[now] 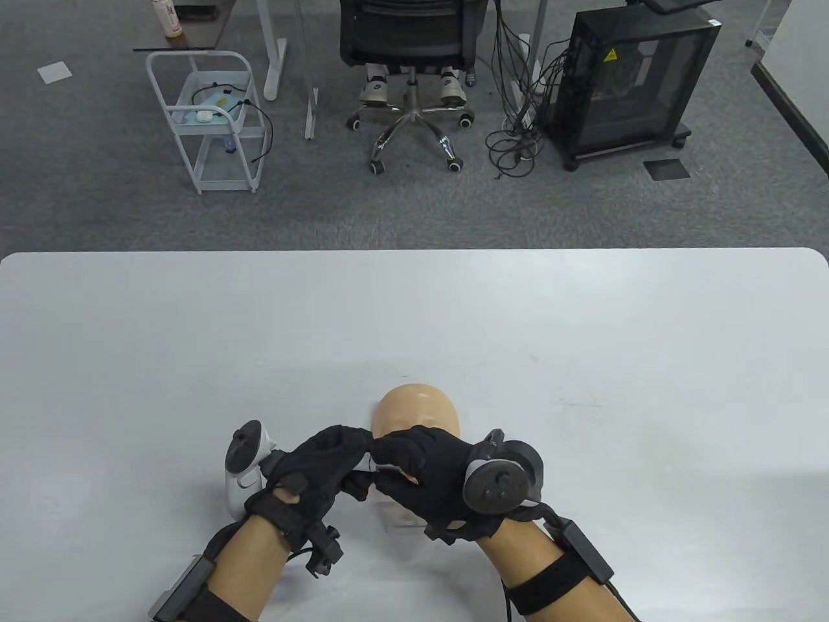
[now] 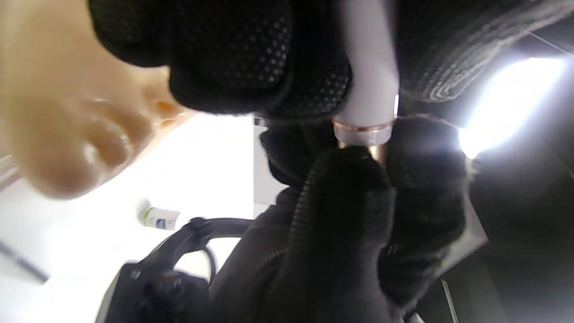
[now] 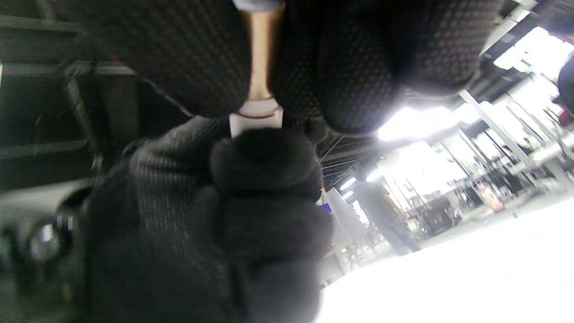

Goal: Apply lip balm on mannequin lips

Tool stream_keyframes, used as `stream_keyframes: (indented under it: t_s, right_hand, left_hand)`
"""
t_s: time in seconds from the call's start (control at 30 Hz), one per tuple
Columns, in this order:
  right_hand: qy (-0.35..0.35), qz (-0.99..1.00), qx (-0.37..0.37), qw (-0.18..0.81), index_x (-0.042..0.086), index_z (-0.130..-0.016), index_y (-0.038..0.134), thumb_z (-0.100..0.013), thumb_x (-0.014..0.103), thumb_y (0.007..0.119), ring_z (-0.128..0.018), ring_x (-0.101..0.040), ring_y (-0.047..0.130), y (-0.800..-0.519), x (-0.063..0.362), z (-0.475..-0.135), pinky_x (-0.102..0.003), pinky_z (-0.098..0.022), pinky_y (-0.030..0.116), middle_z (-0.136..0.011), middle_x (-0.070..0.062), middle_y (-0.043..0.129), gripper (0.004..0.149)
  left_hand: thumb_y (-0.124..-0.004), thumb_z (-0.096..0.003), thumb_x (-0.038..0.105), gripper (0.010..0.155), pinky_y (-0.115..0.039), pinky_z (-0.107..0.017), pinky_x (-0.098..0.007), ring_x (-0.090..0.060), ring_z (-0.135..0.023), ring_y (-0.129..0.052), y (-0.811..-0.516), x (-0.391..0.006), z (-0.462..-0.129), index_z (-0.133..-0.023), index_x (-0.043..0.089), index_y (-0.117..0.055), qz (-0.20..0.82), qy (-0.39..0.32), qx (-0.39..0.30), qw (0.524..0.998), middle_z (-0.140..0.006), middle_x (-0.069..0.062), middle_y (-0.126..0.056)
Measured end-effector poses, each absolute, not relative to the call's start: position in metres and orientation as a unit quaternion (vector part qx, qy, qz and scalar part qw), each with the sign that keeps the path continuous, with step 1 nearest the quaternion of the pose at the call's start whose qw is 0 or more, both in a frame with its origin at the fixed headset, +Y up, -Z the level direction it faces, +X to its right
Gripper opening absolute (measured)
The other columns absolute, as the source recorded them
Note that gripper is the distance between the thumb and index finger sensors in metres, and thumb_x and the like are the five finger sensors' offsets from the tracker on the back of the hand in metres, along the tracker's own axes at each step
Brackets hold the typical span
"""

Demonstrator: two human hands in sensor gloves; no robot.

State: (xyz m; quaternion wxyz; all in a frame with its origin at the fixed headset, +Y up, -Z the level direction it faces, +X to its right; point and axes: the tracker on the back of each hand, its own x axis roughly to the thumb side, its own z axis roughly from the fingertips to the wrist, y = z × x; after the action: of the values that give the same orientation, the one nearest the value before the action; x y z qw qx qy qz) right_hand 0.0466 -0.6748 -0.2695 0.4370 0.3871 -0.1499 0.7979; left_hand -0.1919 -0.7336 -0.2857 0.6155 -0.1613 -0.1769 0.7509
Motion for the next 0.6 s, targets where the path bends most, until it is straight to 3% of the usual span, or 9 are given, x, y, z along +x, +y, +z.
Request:
stream_keyframes:
  t_s: [0.27, 0.37, 0.47, 0.53, 0.6]
  right_hand:
    - [0.074, 0.716, 0.213, 0.661, 0.019, -0.088, 0.079, -0.043, 0.041, 0.102, -0.049, -0.027, 0.107, -0.704, 0.056, -0.291, -0.042, -0.041, 0.092, -0.073, -0.008, 0.101, 0.055]
    - [0.136, 0.682, 0.166, 0.699, 0.018, -0.087, 0.079, -0.043, 0.041, 0.103, -0.048, -0.027, 0.108, -0.714, 0.057, -0.293, -0.042, -0.040, 0.093, -0.072, -0.008, 0.102, 0.055]
    - [0.158, 0.667, 0.150, 0.712, 0.018, -0.088, 0.079, -0.043, 0.041, 0.102, -0.049, -0.027, 0.107, -0.717, 0.057, -0.293, -0.042, -0.041, 0.092, -0.073, -0.008, 0.101, 0.056]
    - [0.132, 0.684, 0.176, 0.696, 0.019, -0.092, 0.075, -0.045, 0.044, 0.100, -0.055, -0.030, 0.104, -0.711, 0.058, -0.293, -0.044, -0.045, 0.089, -0.078, -0.008, 0.097, 0.059]
    - [0.109, 0.703, 0.204, 0.672, 0.021, -0.103, 0.061, -0.045, 0.057, 0.096, -0.067, -0.035, 0.096, -0.702, 0.066, -0.294, -0.049, -0.052, 0.081, -0.091, -0.010, 0.086, 0.077]
  left_hand:
    - [-0.093, -0.0542, 0.045, 0.045, -0.073, -0.055, -0.056, -0.033, -0.056, -0.096, -0.700, -0.192, -0.276, -0.090, 0.022, -0.078, 0.600, -0.291, 0.029, 0.745, -0.081, -0.010, -0.094]
    - [-0.095, -0.0534, 0.045, 0.046, -0.074, -0.057, -0.055, -0.033, -0.061, -0.096, -0.693, -0.192, -0.271, -0.091, 0.023, -0.078, 0.527, -0.329, 0.089, 0.778, -0.085, -0.008, -0.093]
    - [-0.096, -0.0529, 0.045, 0.048, -0.074, -0.058, -0.056, -0.033, -0.063, -0.096, -0.693, -0.192, -0.271, -0.092, 0.024, -0.078, 0.520, -0.334, 0.095, 0.781, -0.087, -0.007, -0.092]
    - [-0.096, -0.0533, 0.045, 0.048, -0.074, -0.058, -0.057, -0.033, -0.062, -0.096, -0.695, -0.194, -0.273, -0.092, 0.023, -0.078, 0.542, -0.325, 0.087, 0.770, -0.086, -0.007, -0.092]
    - [-0.094, -0.0547, 0.046, 0.048, -0.074, -0.057, -0.057, -0.033, -0.060, -0.097, -0.699, -0.199, -0.276, -0.092, 0.021, -0.078, 0.580, -0.299, 0.073, 0.754, -0.085, -0.009, -0.093]
